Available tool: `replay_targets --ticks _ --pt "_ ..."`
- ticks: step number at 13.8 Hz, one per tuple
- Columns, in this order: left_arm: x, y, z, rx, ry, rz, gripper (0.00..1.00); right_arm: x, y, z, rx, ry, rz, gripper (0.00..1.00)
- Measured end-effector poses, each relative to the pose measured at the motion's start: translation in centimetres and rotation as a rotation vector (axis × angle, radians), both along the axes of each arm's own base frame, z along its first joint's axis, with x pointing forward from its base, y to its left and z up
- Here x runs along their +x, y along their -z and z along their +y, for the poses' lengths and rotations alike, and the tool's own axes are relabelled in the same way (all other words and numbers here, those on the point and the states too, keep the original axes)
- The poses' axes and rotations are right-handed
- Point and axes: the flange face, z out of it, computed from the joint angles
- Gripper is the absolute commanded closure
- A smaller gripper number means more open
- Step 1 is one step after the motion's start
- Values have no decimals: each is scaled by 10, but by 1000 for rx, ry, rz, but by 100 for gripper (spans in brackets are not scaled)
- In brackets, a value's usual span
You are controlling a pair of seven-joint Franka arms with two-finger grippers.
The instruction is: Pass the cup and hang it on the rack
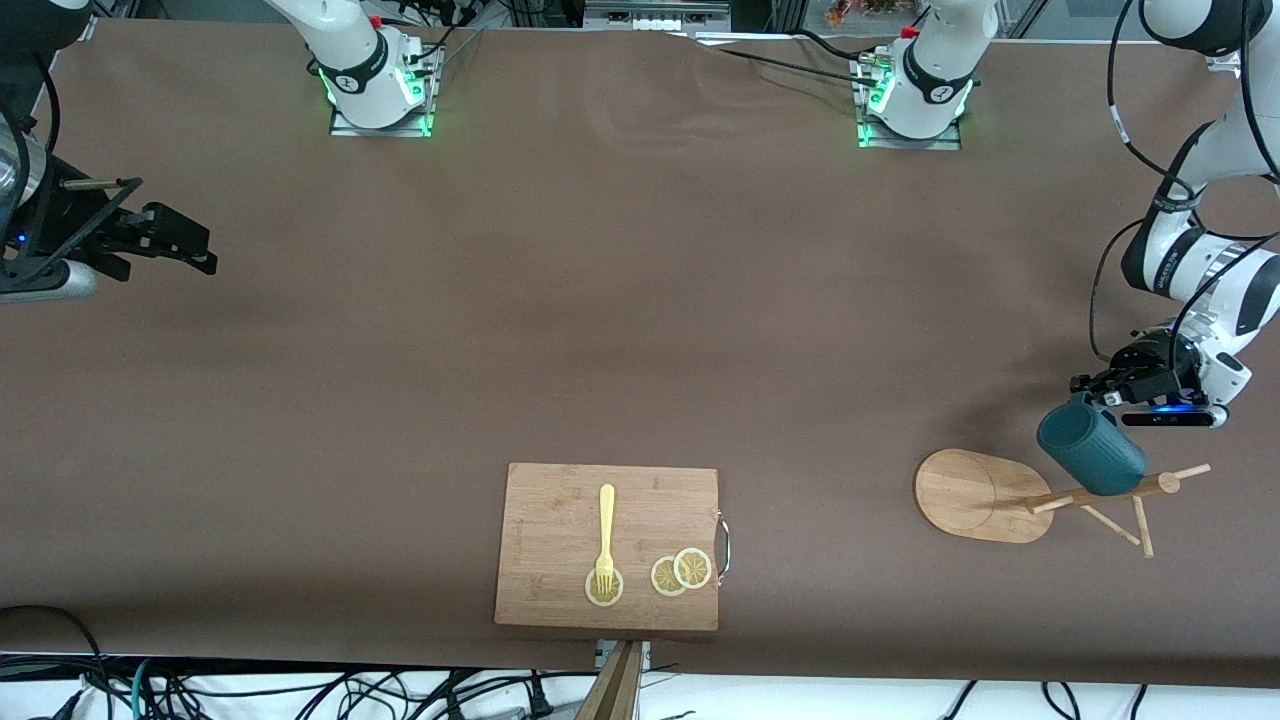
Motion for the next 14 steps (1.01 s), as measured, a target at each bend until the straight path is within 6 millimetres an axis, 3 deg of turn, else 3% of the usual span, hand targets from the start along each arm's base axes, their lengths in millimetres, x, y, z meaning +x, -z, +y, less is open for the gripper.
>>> replay_targets --ticks 5,8,14 --pt "-3 3 0 60 -3 -81 0 0 0 0 0 0 0 0" --pt "-20 3 14 137 89 -65 0 0 0 0 0 -1 0 0" --pt "-59 -39 32 387 422 -22 0 0 0 0 0 -1 0 0"
